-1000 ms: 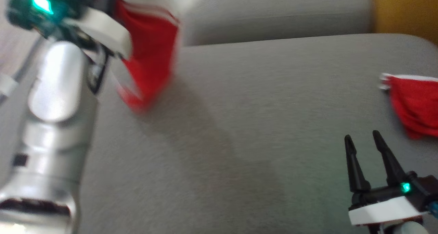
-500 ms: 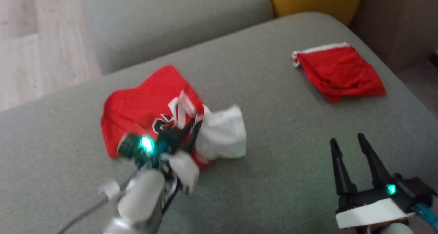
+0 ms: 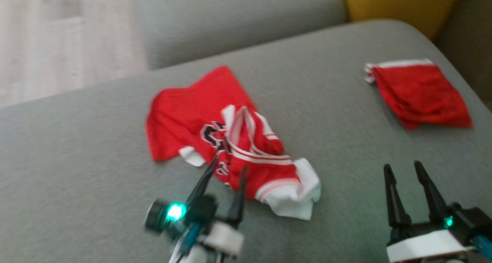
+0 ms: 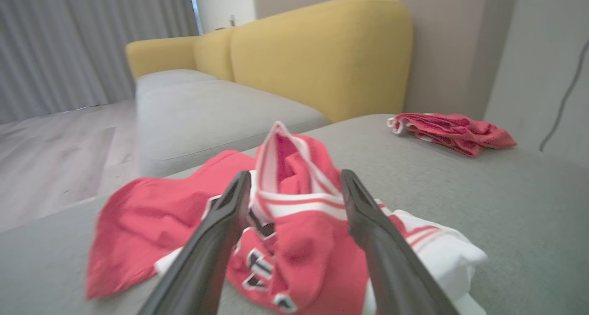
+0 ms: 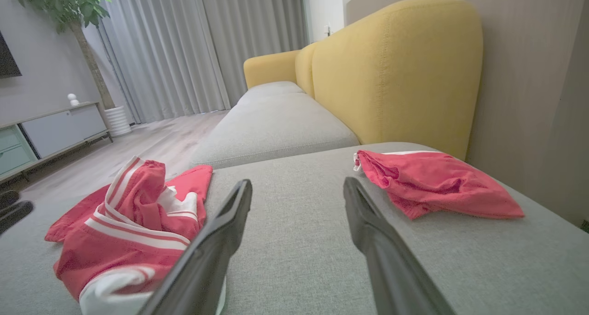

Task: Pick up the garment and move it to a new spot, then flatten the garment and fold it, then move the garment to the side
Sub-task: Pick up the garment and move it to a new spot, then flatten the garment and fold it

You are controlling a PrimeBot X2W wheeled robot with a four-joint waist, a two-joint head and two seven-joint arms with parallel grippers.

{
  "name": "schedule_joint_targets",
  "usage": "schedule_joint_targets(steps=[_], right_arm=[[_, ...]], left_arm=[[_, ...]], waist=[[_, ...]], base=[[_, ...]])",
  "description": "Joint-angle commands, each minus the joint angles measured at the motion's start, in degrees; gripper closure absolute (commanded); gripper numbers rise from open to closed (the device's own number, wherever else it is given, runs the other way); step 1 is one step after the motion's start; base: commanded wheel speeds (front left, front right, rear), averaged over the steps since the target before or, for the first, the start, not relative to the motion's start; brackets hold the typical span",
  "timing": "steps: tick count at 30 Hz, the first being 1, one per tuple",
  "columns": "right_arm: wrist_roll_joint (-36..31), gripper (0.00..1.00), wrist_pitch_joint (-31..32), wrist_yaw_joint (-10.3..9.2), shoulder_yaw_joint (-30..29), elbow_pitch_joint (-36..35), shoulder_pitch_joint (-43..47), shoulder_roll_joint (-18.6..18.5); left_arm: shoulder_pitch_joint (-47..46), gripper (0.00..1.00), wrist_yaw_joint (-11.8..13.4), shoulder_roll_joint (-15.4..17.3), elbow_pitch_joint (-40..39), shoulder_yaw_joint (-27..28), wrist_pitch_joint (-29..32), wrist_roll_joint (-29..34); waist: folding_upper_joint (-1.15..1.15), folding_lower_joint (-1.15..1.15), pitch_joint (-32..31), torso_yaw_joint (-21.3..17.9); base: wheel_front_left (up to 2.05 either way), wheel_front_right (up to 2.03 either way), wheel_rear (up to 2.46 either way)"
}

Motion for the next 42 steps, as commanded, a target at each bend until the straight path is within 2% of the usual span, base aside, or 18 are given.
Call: schedule_joint_targets(steps=[1, 6, 11, 17, 23, 42], right_arm=[[-0.9, 0.00, -0.6, 0.37, 0.1, -1.7, 0.0, 0.2], [-2.1, 0.00, -0.6, 0.37, -3.4, -2.3, 2.9, 1.7], [-3.2, 0.00, -0.6, 0.37, -4.9, -3.4, 5.8, 3.0], [-4.2, 0.00, -0.6, 0.37, -4.1, -3.5, 7.3, 3.5], [-4.6, 0.00, -0.6, 0.37, -3.8, -3.3, 7.0, 3.9], [-4.8, 0.00, -0.6, 0.37, -2.8, -2.6, 7.7, 4.2]], left_arm=[[2.1, 0.00, 2.1, 1.2, -4.7, 3.8, -0.5, 0.3], [12.7, 0.00, 5.9, 3.2, -17.1, 10.6, -0.5, 1.3], [21.3, 0.00, 6.1, 4.0, -23.7, 14.6, -0.5, 2.9], [25.0, 0.00, 5.4, 3.3, -25.2, 16.4, -0.6, 5.1], [25.4, 0.00, 4.0, 2.6, -24.9, 17.4, -0.6, 6.4], [26.7, 0.00, 2.0, 1.2, -24.0, 19.5, -0.6, 7.9]], waist=[[0.00, 0.00, -4.4, 5.5], [0.00, 0.00, -7.0, 10.5], [0.00, 0.00, -8.2, 13.7], [0.00, 0.00, -8.6, 14.9], [0.00, 0.00, -9.0, 14.9], [0.00, 0.00, -9.9, 15.2]], base=[[0.00, 0.00, 0.00], [0.00, 0.00, 0.00], [0.00, 0.00, 0.00], [0.00, 0.00, 0.00], [0.00, 0.00, 0.00], [0.00, 0.00, 0.00]])
